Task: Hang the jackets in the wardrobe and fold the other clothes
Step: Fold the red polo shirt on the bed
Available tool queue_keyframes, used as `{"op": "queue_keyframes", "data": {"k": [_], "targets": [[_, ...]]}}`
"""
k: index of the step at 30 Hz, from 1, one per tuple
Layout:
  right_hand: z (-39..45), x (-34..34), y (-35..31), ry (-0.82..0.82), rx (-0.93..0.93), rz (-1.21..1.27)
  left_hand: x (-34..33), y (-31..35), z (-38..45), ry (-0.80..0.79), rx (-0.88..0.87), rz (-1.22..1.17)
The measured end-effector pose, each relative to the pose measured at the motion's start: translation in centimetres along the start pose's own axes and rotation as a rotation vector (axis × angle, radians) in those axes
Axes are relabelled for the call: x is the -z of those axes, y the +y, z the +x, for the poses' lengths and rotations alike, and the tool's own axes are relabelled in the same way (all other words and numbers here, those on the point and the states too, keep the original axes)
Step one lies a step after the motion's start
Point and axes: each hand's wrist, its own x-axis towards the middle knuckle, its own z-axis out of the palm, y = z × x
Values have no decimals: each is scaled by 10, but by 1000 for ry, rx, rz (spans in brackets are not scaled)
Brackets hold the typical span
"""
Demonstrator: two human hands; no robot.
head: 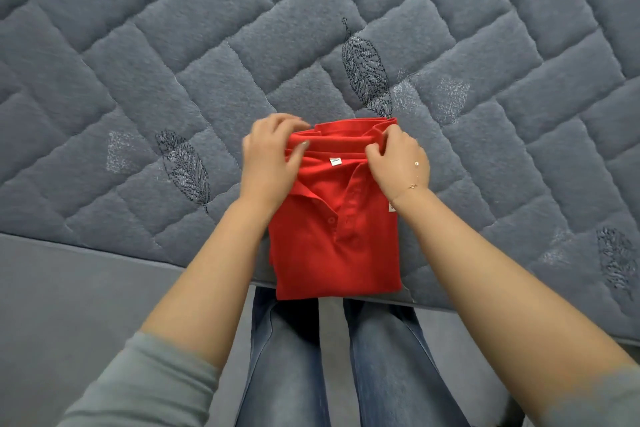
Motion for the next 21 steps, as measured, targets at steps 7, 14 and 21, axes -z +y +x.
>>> {"op": "queue_keyframes", "data": {"k": [7,14,21], "targets": [[-35,8,33,-1,-402,1300,-35,33,46,-423,-319,150],[-37,6,49,-129,-605,1762,-32,33,56,-482,-344,-23],[-31,27,67,-367,-784,1756,-14,27,70,-692,76,-394]]}}
